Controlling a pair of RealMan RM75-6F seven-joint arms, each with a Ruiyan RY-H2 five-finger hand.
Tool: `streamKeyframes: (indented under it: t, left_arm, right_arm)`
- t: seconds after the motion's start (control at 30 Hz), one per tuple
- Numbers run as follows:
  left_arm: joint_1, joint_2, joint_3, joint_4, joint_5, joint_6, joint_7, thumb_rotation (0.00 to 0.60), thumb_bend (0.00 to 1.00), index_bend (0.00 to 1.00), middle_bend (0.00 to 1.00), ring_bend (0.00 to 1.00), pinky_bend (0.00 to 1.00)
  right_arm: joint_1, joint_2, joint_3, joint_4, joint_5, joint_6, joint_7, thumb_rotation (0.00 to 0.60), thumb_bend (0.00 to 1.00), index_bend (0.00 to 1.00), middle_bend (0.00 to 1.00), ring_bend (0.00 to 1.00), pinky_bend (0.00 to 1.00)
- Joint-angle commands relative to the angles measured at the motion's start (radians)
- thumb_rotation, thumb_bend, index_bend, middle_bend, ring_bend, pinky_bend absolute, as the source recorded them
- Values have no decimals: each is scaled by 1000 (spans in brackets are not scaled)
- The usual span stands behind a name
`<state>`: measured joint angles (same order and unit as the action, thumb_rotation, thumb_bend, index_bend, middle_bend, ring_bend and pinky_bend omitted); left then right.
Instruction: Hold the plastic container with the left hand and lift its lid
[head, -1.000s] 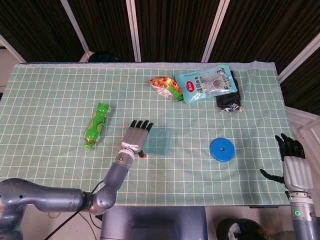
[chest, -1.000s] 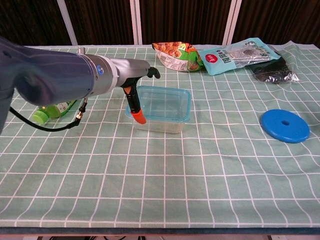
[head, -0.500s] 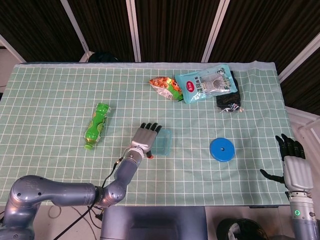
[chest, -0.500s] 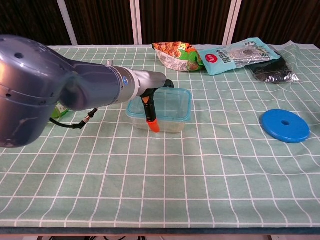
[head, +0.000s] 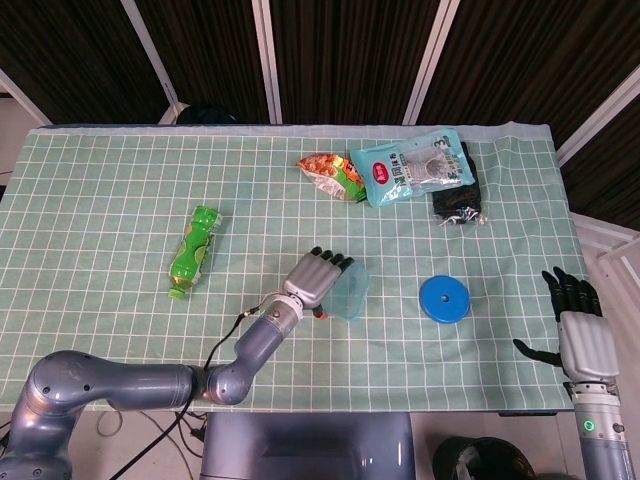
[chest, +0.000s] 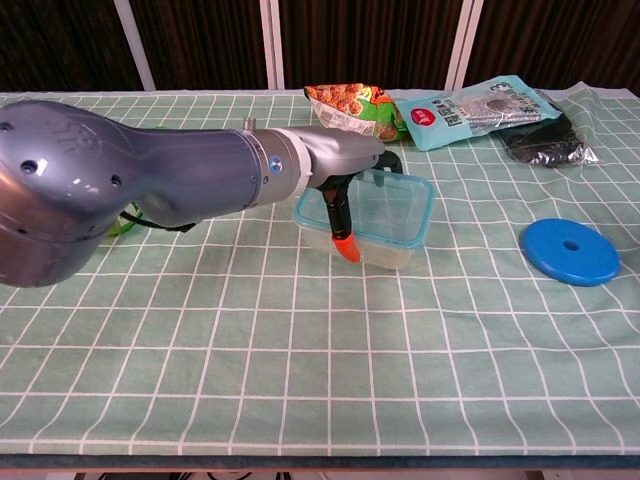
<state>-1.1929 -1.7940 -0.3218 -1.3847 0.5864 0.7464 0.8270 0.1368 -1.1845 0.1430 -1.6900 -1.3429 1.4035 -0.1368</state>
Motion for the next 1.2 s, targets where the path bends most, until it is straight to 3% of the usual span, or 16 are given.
streamKeyframes:
  t: [0.03,0.3,0.5,0.73,1.2]
  left_arm:
    - [13,40,9,13,146,-115,-121,600,63,305,334,318,436]
    - [20,46,3,58,298,-192,-269,600,63,302,328,309,436]
    - [20,46,9,74,371,-218,-351,600,63,300,321,309,436]
    - [14,51,22,80,409,-237,-420,600,63,299,321,306,436]
    - [-28,52,55,79,419,-295,-499,600,63,299,320,306,436]
  right_arm:
    - [18,-13,0,-19,-19,-8,-25,600,148,0,0,0,0]
    - [69,-95,-17,-69,-62,-45,-122,600,148,0,0,0,0]
    - [118,-224,-39,-106,-76,-97,-233,600,148,0,0,0,0]
    - [131,-345,-65,-102,-61,-108,-317,600,148,0,0,0,0]
    - [134,-504,-69,-25,-48,-90,-334,600,148,0,0,0,0]
